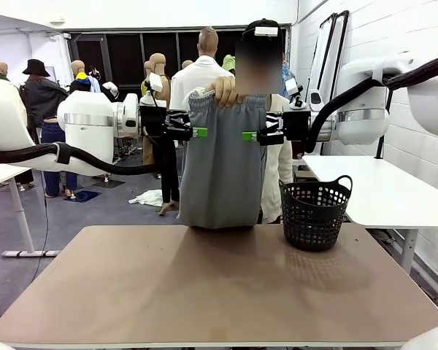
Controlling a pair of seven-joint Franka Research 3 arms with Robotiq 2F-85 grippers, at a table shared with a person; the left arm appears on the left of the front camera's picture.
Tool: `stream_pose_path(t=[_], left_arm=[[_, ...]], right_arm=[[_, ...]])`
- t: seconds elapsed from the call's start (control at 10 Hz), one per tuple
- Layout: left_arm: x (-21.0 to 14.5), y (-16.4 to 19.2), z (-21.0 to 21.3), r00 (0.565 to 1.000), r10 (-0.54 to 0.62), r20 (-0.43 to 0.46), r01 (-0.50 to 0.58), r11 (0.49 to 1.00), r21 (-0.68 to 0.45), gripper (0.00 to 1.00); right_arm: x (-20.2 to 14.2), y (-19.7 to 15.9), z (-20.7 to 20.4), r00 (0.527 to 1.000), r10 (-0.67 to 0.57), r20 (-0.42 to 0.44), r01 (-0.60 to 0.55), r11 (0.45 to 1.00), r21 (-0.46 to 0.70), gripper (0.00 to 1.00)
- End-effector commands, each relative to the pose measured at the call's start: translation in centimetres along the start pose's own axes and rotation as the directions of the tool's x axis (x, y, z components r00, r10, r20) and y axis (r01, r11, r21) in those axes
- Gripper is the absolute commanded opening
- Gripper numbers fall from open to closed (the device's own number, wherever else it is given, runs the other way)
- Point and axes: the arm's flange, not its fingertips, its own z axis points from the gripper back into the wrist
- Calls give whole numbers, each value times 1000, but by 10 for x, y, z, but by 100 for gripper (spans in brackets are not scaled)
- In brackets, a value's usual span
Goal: Fold the training pants.
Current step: Grab both ends of the Training pants handed by a person.
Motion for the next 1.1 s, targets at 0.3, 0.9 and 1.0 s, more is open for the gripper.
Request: stream_pose_path(t=[0.3, 0.9, 1.0], left_arm=[[0, 11, -18, 999, 31, 21, -31, 999, 16, 100], [1, 10, -21, 994, 71, 82, -70, 997, -18, 25], [1, 9, -20, 993, 80, 87, -78, 997, -23, 7]], right_arm=[[7, -10, 2, 999, -8, 41, 7, 1000, 26, 100], [1, -17, -3, 997, -63, 44, 60, 997, 52, 42], [3, -18, -1, 996, -69, 50, 66, 996, 52, 22]])
